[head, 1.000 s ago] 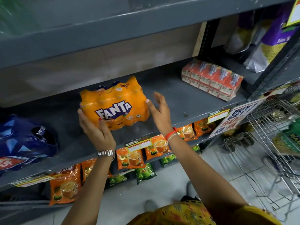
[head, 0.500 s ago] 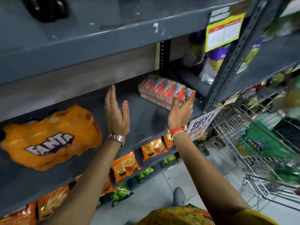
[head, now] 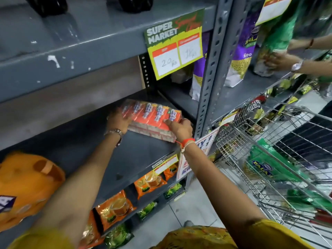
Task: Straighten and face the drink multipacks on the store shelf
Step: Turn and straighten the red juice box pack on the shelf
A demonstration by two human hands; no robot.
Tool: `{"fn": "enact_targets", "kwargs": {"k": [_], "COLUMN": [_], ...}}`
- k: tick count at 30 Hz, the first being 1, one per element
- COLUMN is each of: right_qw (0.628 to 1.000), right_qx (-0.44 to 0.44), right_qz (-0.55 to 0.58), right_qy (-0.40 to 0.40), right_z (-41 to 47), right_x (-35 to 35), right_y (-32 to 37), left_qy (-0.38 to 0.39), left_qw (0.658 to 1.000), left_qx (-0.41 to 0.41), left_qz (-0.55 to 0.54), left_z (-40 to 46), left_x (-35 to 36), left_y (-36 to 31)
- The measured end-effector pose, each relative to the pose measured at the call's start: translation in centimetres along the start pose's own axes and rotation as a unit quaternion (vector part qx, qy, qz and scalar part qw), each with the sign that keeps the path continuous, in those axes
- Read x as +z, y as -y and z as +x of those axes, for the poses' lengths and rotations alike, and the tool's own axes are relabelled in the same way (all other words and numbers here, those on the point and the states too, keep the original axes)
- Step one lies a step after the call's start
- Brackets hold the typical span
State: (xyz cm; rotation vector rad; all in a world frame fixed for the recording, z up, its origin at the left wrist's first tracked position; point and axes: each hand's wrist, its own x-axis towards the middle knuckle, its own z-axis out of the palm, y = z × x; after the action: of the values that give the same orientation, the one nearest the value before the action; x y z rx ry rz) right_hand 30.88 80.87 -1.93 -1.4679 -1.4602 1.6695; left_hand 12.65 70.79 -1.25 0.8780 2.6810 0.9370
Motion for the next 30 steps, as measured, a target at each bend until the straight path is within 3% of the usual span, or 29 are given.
{"fn": "enact_targets", "kwargs": {"k": [4,9,12,15,18,24,27,30], "right_qw": [0.994,0.976,0.96,0.945,0.927,0.921,0.933,0.945], "right_qx": [-0.036,-0.111,-0.161,-0.224,-0.297,-0.346,-0.311,-0.199], "right_qz": [0.005,-0.071,-0.081,-0.036,-0.054,-0.087,-0.007,0.153], "right_qy": [0.1,0.173,0.214,0.236,0.223,0.159,0.18,0.209], "right_z": [3.1,5.3,4.9,3.5,2.3,1.0,1.0,1.0], "right_x": [-0.3,0.5,0.3,-0.6,-1.3,-1.8,-1.9,-1.8], "right_y": [2.2,2.5,2.4,1.1,-0.6,-3.2,-2.7,-1.0], "left_qy": [0.049,0.02,-0.012,-0.127,-0.196,-0.244,-0.238,-0.269], "left_qw": [0.971,0.956,0.954,0.967,0.958,0.948,0.95,0.937], "left_qx": [-0.183,-0.228,-0.215,-0.152,-0.1,-0.102,-0.103,-0.103], "left_qz": [-0.146,-0.182,-0.206,-0.16,-0.184,-0.175,-0.175,-0.198], "left_z": [1.3,-0.4,-3.4,-6.7,-10.1,-12.8,-13.0,-14.0], "left_x": [-1.2,-2.7,-1.9,-0.3,1.6,3.9,3.7,3.8], "left_y": [1.1,3.6,4.3,5.2,5.0,4.8,4.4,3.4]}}
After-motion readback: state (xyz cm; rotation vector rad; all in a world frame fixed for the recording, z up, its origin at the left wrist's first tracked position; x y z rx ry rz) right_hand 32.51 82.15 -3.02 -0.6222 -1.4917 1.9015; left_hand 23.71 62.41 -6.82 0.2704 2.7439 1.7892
